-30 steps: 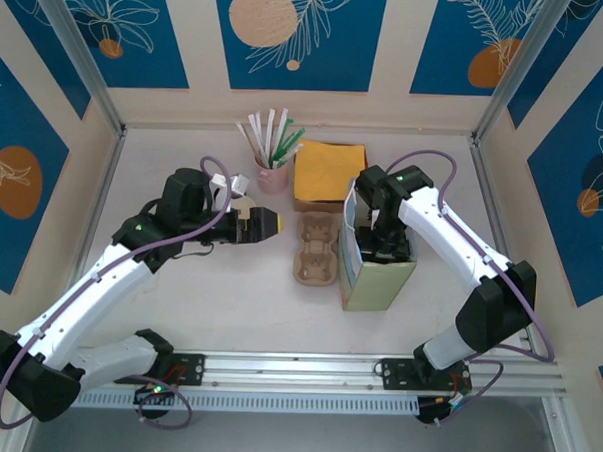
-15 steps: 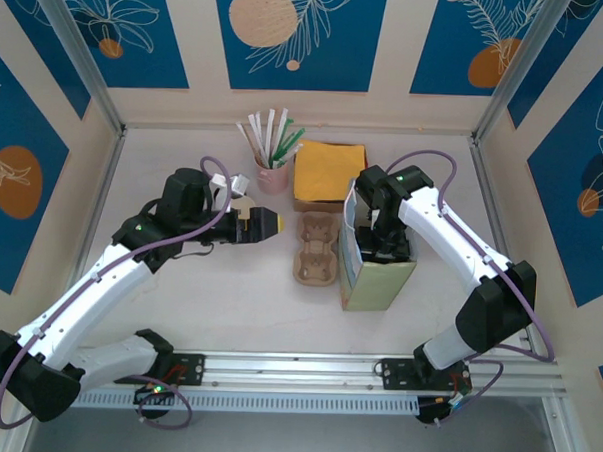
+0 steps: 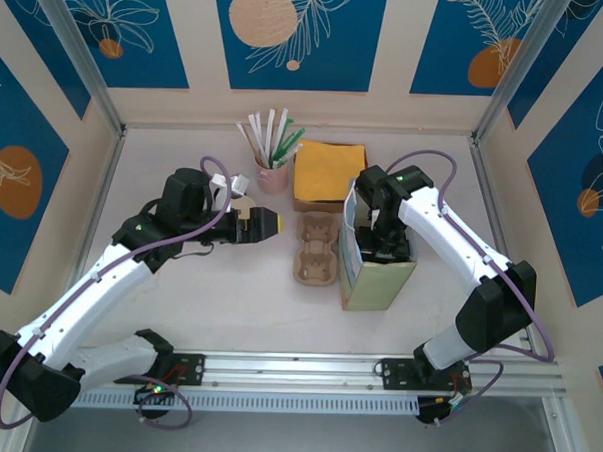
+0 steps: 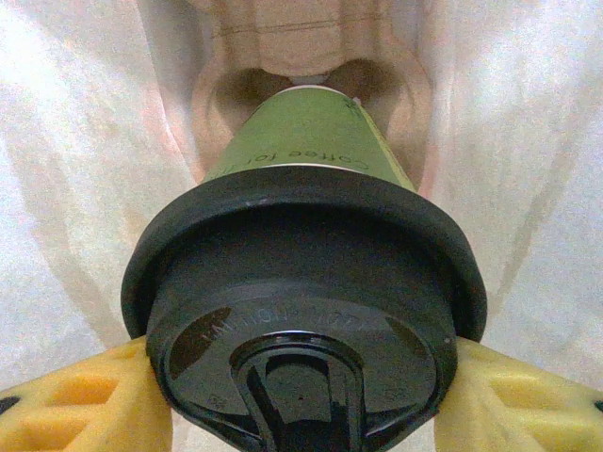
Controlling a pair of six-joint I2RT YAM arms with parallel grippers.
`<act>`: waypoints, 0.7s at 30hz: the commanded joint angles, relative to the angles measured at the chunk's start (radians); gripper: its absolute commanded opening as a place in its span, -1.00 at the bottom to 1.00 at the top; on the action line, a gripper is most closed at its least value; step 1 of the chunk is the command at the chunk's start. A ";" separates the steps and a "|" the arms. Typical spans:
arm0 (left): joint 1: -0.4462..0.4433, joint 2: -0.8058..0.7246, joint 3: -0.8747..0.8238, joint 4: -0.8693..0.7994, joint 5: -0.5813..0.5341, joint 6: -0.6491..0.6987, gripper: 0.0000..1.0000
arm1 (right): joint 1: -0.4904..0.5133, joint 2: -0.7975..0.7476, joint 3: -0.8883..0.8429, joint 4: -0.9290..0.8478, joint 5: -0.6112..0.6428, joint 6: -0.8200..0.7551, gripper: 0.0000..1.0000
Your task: Pack the takeout coffee
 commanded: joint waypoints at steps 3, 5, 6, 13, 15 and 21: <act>-0.007 -0.005 -0.004 0.018 0.019 -0.001 1.00 | 0.000 -0.014 -0.011 -0.007 -0.021 0.003 0.14; -0.007 -0.005 -0.004 0.019 0.020 -0.001 1.00 | 0.000 -0.013 -0.012 -0.006 -0.021 0.004 0.14; -0.008 -0.005 -0.004 0.018 0.019 -0.001 1.00 | -0.001 -0.013 -0.011 -0.006 -0.020 0.002 0.14; -0.009 -0.003 -0.003 0.017 0.018 0.000 1.00 | -0.004 -0.011 -0.014 0.000 -0.021 0.000 0.14; -0.007 -0.003 -0.003 0.018 0.019 -0.001 1.00 | -0.005 -0.009 -0.014 0.003 -0.022 0.000 0.14; -0.008 -0.002 -0.003 0.017 0.019 0.000 1.00 | -0.004 -0.005 -0.018 0.011 -0.024 -0.002 0.14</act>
